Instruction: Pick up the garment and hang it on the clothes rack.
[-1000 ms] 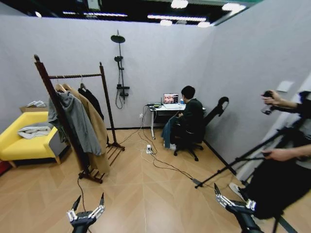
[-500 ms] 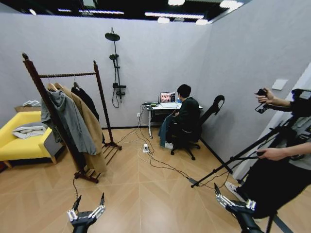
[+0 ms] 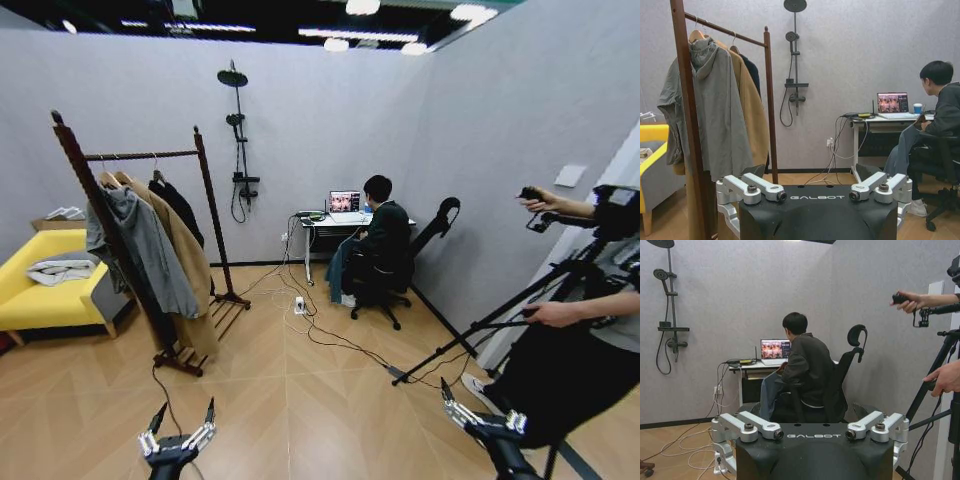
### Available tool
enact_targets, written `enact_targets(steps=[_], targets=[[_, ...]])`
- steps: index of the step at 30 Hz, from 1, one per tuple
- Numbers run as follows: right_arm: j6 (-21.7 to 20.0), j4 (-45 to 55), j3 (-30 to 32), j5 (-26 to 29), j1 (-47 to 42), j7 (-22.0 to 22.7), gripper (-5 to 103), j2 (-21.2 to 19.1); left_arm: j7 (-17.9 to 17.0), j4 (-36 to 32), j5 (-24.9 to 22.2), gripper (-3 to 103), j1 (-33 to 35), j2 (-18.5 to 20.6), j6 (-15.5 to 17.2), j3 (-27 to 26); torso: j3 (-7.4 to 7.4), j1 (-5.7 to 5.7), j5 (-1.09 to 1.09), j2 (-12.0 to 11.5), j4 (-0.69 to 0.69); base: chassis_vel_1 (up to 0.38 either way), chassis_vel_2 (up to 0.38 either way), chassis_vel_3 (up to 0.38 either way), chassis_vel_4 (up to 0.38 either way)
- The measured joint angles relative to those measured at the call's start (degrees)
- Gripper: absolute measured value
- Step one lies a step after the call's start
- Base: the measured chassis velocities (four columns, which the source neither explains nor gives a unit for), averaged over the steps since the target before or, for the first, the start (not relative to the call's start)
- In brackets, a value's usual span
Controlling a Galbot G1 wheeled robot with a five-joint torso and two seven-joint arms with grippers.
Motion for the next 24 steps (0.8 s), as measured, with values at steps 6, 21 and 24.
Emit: enact_targets(steps=[6,21,24], targets=[[0.0,0.0,0.0,0.0,0.0,0.0,100,0.0,-0.01,0.0,0.0,100,0.0,0.0,0.0,0.0,0.0,0.0,0.0,0.01,0.0,0.0,0.0,0.0,0.0],[0.0,0.0,0.0,0.0,0.0,0.0,100,0.0,-0.01,0.0,0.0,100,0.0,0.0,0.0,0.0,0.0,0.0,0.0,0.0,0.0,0.0,0.0,0.0,0.0],[0.0,0.0,0.0,0.0,0.0,0.0,100,0.0,-0.01,0.0,0.0,100,0.0,0.0,0.0,0.0,0.0,0.0,0.0,0.0,0.0,0.0,0.0,0.0,0.0]])
